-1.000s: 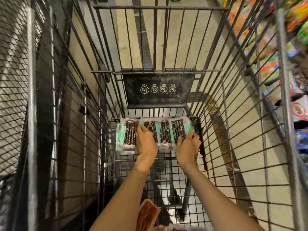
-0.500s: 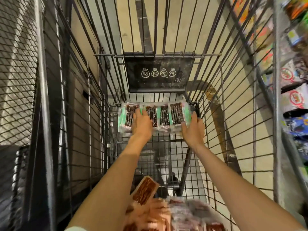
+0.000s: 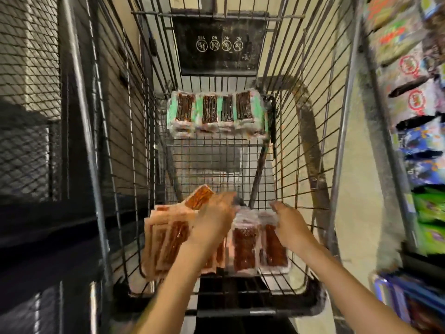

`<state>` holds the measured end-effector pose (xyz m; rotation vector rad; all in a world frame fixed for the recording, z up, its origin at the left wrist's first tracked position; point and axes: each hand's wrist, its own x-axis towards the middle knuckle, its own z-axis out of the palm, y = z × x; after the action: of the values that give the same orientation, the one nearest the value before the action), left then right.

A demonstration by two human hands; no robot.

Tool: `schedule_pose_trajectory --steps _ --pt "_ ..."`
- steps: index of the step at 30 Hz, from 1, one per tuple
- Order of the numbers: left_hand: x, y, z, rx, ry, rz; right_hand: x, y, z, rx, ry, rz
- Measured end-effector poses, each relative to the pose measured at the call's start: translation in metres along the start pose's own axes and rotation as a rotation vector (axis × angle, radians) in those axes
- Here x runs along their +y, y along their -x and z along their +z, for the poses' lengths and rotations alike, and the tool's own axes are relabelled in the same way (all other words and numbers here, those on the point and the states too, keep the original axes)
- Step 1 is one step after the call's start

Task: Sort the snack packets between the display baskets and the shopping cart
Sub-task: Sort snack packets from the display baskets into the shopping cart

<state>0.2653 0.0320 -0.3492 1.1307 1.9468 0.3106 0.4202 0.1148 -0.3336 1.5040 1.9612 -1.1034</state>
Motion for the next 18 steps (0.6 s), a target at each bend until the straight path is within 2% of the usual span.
schedule_pose_trajectory --steps 3,7,14,18 --pt "0.001 0.028 0.022 -0.003 -0.144 0.171 0.004 0.026 0.010 0.003 0.149 -0.064" --pt "0.000 0.041 0.046 -0.045 -0.352 0.214 0.010 0.032 0.017 -0.033 0.453 -0.142" --pt "-0.001 0.034 0.047 -0.054 -0.422 0.218 0.006 0.027 0.024 -0.010 0.530 -0.124" --pt "-0.003 0.036 0.041 0.013 -0.370 0.259 0.005 0.028 0.020 0.031 0.500 -0.145"
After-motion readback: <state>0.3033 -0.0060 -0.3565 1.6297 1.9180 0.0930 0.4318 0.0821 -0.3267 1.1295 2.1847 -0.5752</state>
